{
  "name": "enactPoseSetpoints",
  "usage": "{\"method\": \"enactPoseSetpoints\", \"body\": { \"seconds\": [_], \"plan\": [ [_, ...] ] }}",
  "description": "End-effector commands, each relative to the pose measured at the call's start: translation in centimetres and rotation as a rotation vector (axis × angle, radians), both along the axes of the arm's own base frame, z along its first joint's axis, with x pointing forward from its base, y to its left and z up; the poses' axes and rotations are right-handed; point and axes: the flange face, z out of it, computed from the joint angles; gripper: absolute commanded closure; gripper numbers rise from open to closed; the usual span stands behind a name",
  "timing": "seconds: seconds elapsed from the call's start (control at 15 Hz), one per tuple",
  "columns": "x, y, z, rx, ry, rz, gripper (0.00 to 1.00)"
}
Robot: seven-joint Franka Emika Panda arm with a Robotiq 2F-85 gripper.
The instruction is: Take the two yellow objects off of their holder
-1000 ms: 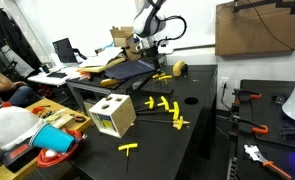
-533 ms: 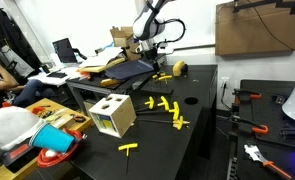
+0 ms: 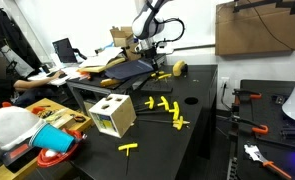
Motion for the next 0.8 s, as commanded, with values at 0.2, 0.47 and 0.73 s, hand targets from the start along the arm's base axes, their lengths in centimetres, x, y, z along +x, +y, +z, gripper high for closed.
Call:
{"method": "enactPoseSetpoints", "body": {
  "seconds": [0.2,0.47,0.73],
  "plan": [
    [-1.2,0.1,5.9,-0.011,-0.08,-0.006,0.96],
    [-2.4,0.5,9.3,-0.015,-0.114,0.004,0.96],
    [-3.1,1.7,11.7,0.027,-0.116,-0.014,0.96]
  ]
}}
